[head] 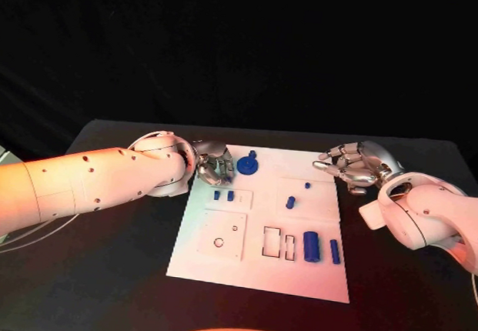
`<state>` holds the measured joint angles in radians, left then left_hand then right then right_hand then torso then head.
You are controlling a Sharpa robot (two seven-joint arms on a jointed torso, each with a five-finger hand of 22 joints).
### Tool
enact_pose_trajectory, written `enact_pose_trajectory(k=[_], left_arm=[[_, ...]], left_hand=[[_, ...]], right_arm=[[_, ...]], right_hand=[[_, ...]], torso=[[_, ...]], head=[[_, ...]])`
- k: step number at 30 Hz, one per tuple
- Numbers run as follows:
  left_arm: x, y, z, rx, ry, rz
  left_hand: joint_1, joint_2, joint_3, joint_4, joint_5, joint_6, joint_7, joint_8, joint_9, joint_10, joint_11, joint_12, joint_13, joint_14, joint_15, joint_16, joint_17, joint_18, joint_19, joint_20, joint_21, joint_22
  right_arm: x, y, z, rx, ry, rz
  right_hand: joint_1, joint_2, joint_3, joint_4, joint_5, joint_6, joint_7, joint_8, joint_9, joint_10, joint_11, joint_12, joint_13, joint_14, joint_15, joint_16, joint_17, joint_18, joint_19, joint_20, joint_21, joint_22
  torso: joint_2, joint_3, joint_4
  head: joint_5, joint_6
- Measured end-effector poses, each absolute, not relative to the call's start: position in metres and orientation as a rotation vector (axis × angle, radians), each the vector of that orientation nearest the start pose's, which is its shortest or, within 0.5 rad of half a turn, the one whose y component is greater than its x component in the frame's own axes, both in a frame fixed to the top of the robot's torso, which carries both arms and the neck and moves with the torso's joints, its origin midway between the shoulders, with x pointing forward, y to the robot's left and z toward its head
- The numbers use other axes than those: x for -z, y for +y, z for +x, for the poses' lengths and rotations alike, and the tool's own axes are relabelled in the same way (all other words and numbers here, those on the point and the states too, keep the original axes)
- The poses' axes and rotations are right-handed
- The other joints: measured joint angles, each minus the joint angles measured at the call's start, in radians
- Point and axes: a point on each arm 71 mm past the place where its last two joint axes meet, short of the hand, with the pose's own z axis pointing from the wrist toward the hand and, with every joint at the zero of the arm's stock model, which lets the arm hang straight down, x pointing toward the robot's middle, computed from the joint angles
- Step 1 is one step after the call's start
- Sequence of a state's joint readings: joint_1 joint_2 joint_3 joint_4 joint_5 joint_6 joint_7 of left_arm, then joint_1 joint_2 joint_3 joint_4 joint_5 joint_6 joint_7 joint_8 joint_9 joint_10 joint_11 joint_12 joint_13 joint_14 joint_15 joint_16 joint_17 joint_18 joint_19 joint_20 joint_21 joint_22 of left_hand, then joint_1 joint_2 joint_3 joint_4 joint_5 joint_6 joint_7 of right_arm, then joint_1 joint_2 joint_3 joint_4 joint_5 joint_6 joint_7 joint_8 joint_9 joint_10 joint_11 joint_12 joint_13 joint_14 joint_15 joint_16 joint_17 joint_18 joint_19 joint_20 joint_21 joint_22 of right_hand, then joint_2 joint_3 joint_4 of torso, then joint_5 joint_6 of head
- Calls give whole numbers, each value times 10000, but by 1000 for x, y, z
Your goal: Assemble the parts on the task board
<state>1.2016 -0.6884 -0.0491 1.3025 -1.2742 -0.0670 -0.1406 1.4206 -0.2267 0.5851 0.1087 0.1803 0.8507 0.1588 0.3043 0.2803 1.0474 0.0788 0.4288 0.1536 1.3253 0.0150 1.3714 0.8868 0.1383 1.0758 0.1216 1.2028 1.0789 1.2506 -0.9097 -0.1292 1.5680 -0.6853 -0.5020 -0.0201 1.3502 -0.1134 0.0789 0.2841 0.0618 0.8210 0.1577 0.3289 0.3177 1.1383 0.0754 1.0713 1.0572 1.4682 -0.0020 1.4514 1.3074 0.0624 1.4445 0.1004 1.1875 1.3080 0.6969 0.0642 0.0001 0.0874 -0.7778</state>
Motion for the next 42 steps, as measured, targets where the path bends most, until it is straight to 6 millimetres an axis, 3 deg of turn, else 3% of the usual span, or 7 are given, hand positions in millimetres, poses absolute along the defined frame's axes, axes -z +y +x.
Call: enact_pose_trajectory(k=[22,25,28,36,37,38,42], left_arm=[[222,192,519,6281,19959,24],[222,195,519,6247,19976,-24],[222,198,519,6190,19992,-95],[222,223,522,6028,19921,-889],[222,227,522,6053,19883,-1106],[221,232,523,6117,19814,-1420],[218,250,523,6472,19441,-2549]], left_hand=[[-236,-236,-72,129,0,-663,-89,-471,-183,0,0,-163,67,-33,33,-6,-114,0,-56,56,-111,-88],[-236,-236,-72,129,0,-663,-89,-471,-183,0,0,-163,67,-35,30,-6,-123,0,-55,56,-111,-99],[-231,-232,-70,127,0,-590,-17,-444,-173,-4,4,-206,89,-127,53,-89,-253,0,-136,61,-206,-173],[114,3,265,-68,0,-178,116,-200,-101,-153,153,-261,143,-540,122,-396,-1000,-1,-625,77,-553,-581],[112,5,295,-98,0,-117,131,-199,-101,-198,197,-261,144,-717,141,-536,-1309,12,-851,89,-717,-779],[112,5,335,-138,0,-104,144,-157,-100,-252,251,-261,158,-926,168,-721,-1675,157,-1096,124,-907,-993],[177,71,474,-277,0,117,174,-31,-74,-270,270,-261,205,-1233,205,-993,-2233,221,-1535,131,-1196,-1324]], right_arm=[[191,-238,480,-9023,16778,6377],[191,-238,480,-8993,16773,6370],[191,-240,481,-8895,16748,6261],[191,-243,487,-8295,16693,4939],[191,-243,488,-8203,16700,4657],[191,-241,489,-8074,16714,4244],[190,-233,491,-7586,16773,2621]], right_hand=[[0,0,0,0,0,-35,32,0,-9,-155,26,-239,-236,0,0,-234,7,66,-148,4,-430,-3],[45,39,0,0,0,-109,-15,42,-9,-907,43,-1283,-1235,0,0,-349,6,66,-161,17,-589,-3],[822,62,303,-156,0,-156,-20,120,-32,-1390,95,-2920,-2679,0,0,-511,6,66,-161,17,-606,-3],[2208,-550,2037,-150,0,353,-101,27,-245,-1075,6,-6515,-5961,0,0,-543,5,67,-146,3,-551,-4],[2283,-632,2280,-148,0,461,-93,-24,-278,-977,15,-6844,-6272,0,0,-543,4,66,-136,-7,-549,-5],[2252,-809,2603,-159,0,600,-84,-95,-317,-857,26,-7256,-6661,0,0,-543,4,66,-137,-7,-509,-4],[2057,-1084,3304,-264,0,873,-117,-157,-356,-711,34,-8031,-7439,0,0,-414,4,65,-101,-42,-382,-5]], torso=[[-1,0,-6],[-1,0,-7],[-1,0,-9],[-8,-6,-11],[-11,-6,-7],[-13,-6,-7],[-13,-5,-12]], head=[[13,-20],[12,-20],[8,-20],[-68,31],[-95,43],[-119,55],[-229,124]])
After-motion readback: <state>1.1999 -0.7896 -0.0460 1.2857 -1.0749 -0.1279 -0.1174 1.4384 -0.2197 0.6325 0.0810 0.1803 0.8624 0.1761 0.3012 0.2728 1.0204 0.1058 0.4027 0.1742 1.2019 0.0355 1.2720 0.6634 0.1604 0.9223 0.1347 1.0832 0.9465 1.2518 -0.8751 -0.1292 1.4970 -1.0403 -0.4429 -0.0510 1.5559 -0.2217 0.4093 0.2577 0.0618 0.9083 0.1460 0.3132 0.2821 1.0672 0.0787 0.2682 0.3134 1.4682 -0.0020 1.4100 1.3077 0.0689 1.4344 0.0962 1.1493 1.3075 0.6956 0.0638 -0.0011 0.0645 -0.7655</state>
